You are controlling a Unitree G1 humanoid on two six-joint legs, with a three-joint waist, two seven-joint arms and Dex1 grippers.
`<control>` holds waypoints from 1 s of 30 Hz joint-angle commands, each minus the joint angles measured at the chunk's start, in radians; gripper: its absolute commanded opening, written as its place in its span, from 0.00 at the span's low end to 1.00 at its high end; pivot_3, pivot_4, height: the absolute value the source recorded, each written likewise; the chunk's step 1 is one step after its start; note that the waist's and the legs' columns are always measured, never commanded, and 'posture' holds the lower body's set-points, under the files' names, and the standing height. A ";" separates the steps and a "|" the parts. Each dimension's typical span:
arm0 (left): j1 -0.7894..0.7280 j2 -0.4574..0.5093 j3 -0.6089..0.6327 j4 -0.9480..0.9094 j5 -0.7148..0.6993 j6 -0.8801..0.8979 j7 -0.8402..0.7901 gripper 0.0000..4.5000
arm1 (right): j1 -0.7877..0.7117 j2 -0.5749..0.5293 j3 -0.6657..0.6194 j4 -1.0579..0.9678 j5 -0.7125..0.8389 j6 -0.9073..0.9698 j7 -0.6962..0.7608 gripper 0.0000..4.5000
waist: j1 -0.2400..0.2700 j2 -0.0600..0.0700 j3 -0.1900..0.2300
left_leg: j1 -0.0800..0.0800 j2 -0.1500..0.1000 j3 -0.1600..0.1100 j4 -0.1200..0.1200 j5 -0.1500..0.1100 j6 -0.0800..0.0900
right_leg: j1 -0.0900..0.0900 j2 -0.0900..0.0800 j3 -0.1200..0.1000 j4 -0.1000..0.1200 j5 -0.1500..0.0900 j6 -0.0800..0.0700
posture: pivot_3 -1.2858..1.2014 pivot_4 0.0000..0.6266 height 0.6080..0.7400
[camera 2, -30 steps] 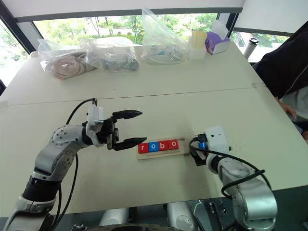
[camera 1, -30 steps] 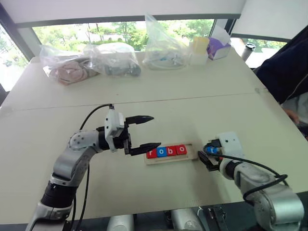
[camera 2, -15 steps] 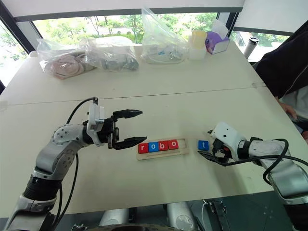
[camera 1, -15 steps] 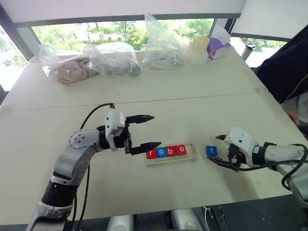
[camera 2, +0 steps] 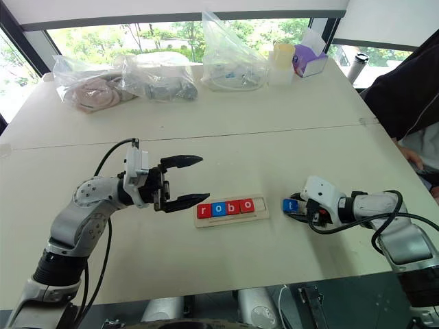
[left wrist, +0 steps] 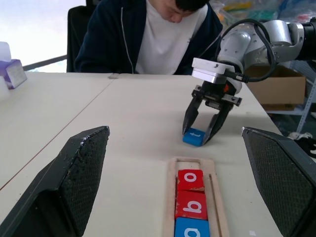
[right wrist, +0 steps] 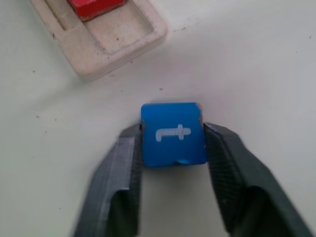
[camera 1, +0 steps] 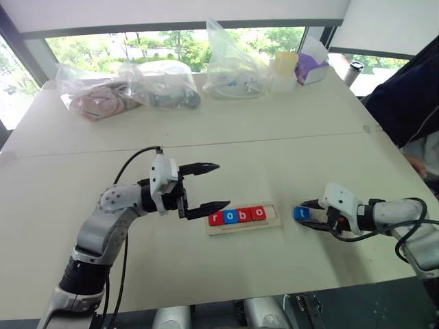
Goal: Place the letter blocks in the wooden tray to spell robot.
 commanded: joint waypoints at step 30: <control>0.015 0.008 0.010 -0.057 -0.009 -0.004 0.017 1.00 | -0.275 0.048 0.227 0.012 -0.084 -0.092 0.169 0.27 | 0.001 0.000 0.000 | 0.000 0.000 0.000 0.001 0.000 0.000 | 0.000 0.000 0.000 0.002 0.002 -0.003 | 0.52 0.24 1.00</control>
